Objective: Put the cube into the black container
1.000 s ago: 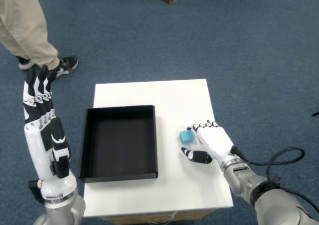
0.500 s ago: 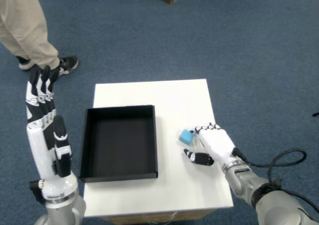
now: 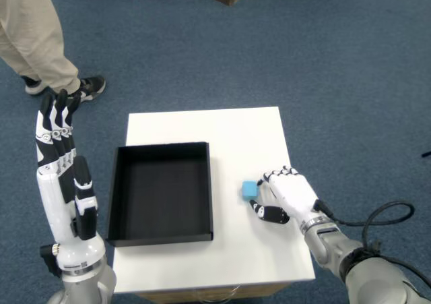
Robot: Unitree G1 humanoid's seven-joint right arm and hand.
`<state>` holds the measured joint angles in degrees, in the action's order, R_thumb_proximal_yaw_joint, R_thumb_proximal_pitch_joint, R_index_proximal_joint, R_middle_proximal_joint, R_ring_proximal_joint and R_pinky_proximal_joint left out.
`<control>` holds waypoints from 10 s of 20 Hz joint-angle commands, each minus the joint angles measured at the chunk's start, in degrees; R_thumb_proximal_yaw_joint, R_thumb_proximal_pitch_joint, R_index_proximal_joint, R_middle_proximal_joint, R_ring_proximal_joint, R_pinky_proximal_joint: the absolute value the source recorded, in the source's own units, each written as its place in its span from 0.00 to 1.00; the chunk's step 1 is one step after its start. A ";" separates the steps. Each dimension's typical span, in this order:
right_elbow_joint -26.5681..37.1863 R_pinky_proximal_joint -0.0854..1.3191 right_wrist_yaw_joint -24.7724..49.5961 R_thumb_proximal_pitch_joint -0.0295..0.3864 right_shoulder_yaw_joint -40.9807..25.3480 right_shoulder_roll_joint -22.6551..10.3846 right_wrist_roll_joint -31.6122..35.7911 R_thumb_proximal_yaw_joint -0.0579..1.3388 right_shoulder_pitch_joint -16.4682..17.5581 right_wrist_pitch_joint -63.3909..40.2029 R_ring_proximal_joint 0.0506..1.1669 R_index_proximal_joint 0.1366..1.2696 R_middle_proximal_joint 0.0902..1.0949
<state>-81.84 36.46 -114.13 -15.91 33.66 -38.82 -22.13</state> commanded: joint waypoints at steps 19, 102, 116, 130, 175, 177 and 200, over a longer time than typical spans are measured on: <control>-1.36 0.19 6.68 0.38 -0.49 0.91 -0.05 0.43 -2.63 0.00 0.24 0.34 0.28; -1.16 0.25 30.64 0.43 -0.93 0.00 -1.48 0.93 -4.40 -24.02 0.24 0.85 0.35; -4.27 0.23 50.34 0.46 -7.09 1.76 -9.24 0.93 -8.28 -32.41 0.23 0.85 0.35; -3.19 0.22 56.52 0.45 -11.38 3.98 -12.80 0.92 -13.67 -36.09 0.24 0.84 0.36; 20.25 0.32 11.27 0.32 24.42 6.06 -39.01 0.71 -14.92 3.33 0.29 0.67 0.35; 19.97 0.31 9.92 0.21 25.37 6.16 -40.03 0.53 -14.52 4.07 0.28 0.56 0.34; 20.10 0.30 25.21 0.16 38.99 4.51 -40.72 0.52 -10.84 -14.19 0.27 0.47 0.38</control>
<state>-62.64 59.04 -77.12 -10.87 -8.78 -46.95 -33.48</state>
